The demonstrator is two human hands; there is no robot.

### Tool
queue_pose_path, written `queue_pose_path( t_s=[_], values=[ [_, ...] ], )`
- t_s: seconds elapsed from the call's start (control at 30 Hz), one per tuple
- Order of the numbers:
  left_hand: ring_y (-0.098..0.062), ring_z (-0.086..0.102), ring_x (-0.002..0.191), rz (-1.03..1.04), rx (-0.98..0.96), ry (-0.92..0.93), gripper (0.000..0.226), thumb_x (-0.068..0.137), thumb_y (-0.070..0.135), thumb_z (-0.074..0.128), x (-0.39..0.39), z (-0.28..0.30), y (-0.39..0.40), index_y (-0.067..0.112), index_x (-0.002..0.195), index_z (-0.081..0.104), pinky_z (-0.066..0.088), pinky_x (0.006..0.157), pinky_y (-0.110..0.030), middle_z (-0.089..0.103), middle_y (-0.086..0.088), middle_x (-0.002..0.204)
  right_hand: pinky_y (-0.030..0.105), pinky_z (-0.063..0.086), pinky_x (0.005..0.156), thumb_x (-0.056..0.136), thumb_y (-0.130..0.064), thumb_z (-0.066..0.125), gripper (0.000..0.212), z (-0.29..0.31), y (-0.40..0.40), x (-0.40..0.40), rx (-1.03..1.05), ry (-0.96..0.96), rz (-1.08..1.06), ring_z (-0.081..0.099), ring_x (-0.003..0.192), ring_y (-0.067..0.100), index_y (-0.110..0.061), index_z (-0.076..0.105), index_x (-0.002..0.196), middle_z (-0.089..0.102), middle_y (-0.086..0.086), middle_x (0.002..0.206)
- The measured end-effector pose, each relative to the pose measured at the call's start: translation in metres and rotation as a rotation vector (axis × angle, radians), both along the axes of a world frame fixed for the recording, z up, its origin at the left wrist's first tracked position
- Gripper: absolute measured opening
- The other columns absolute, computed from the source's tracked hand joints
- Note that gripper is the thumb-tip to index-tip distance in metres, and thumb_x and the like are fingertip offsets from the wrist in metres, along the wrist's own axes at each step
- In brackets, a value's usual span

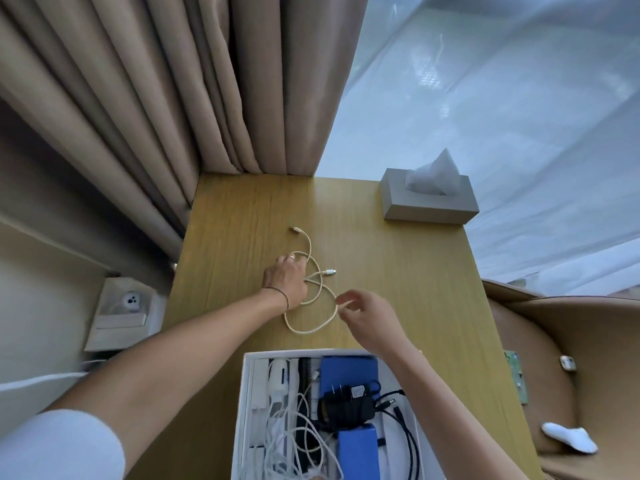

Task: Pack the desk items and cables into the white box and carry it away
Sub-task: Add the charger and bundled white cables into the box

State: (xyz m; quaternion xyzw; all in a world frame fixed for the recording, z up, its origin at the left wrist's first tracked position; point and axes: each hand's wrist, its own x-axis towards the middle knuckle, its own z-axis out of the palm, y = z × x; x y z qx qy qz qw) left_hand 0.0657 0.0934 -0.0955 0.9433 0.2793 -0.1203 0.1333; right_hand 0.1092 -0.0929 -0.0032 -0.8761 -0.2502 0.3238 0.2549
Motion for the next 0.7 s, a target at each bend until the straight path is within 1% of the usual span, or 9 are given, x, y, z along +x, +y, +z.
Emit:
queue_pose_path(
  t_s=[0.1,0.17,0.23,0.3,0.43,0.5,0.57,0.63,0.7],
  values=[
    [-0.027,0.054,0.114,0.004,0.046,0.081,0.033,0.091,0.026,0.059,0.009,-0.007,0.001,0.015,0.122,0.054,0.049,0.084,-0.038,0.055,-0.009,0.125,0.023,0.055,0.078,0.098,-0.022,0.057,0.023,0.003,-0.005,-0.005,0.021,0.043,-0.003,0.066,0.09,0.005,-0.024,0.07,0.116,0.072,-0.003,0.109],
    [-0.028,0.053,0.117,0.012,0.069,0.109,0.032,0.095,0.024,0.057,0.014,-0.011,0.003,0.013,0.124,0.055,0.048,0.086,-0.038,0.053,-0.01,0.128,0.028,0.057,0.084,0.098,-0.022,0.058,0.022,0.005,-0.008,-0.007,0.026,0.054,-0.003,0.066,0.092,0.005,-0.025,0.07,0.116,0.072,-0.005,0.107],
    [-0.026,0.053,0.116,-0.057,0.138,0.121,0.027,0.099,0.018,0.05,0.017,-0.015,0.002,0.012,0.124,0.058,0.047,0.088,-0.037,0.055,-0.01,0.127,0.032,0.058,0.087,0.098,-0.022,0.059,0.022,0.007,-0.01,-0.007,0.036,0.066,-0.017,0.067,0.09,0.006,-0.024,0.071,0.116,0.073,-0.006,0.105],
    [-0.024,0.053,0.114,-0.161,0.225,0.121,0.029,0.099,0.013,0.044,0.017,-0.02,-0.001,0.011,0.123,0.06,0.045,0.09,-0.035,0.058,-0.009,0.123,0.034,0.058,0.088,0.099,-0.023,0.059,0.021,0.008,-0.011,-0.008,0.04,0.073,-0.025,0.068,0.09,0.007,-0.024,0.071,0.117,0.073,-0.005,0.105],
    [-0.023,0.055,0.111,-0.286,0.245,0.18,0.03,0.099,0.015,0.043,0.008,-0.026,-0.004,0.009,0.124,0.059,0.042,0.092,-0.035,0.061,-0.009,0.12,0.033,0.057,0.088,0.099,-0.023,0.06,0.021,0.011,-0.013,-0.009,0.058,0.079,-0.05,0.068,0.09,0.009,-0.024,0.071,0.117,0.073,-0.004,0.106],
    [-0.024,0.058,0.108,-0.288,0.183,0.178,0.031,0.097,0.017,0.043,0.005,-0.022,-0.002,0.01,0.123,0.057,0.041,0.094,-0.037,0.064,-0.009,0.117,0.029,0.056,0.086,0.099,-0.023,0.06,0.021,0.013,-0.014,-0.008,0.075,0.09,-0.07,0.068,0.089,0.008,-0.025,0.071,0.116,0.073,-0.005,0.105],
    [-0.024,0.062,0.091,-0.274,0.065,0.118,0.026,0.096,0.019,0.043,0.002,-0.016,0.001,0.014,0.117,0.057,0.041,0.091,-0.039,0.067,-0.006,0.102,0.027,0.055,0.084,0.098,-0.021,0.06,0.02,0.016,-0.016,-0.008,0.102,0.099,-0.09,0.067,0.088,0.006,-0.026,0.072,0.114,0.073,-0.007,0.102],
    [-0.02,0.06,0.071,-0.235,-0.09,0.022,0.015,0.098,0.021,0.043,-0.004,-0.005,0.003,0.017,0.104,0.056,0.045,0.076,-0.037,0.065,-0.003,0.084,0.027,0.055,0.084,0.098,-0.018,0.059,0.021,0.02,-0.017,-0.007,0.145,0.085,-0.102,0.067,0.089,0.004,-0.027,0.073,0.112,0.073,-0.01,0.1],
    [-0.018,0.061,0.063,-0.19,-0.202,-0.058,0.009,0.1,0.025,0.047,-0.008,0.009,0.004,0.02,0.097,0.055,0.05,0.06,-0.034,0.063,-0.001,0.077,0.025,0.055,0.084,0.098,-0.017,0.059,0.021,0.024,-0.018,-0.007,0.2,0.056,-0.116,0.067,0.09,0.0,-0.026,0.073,0.11,0.073,-0.013,0.099]
  ],
)
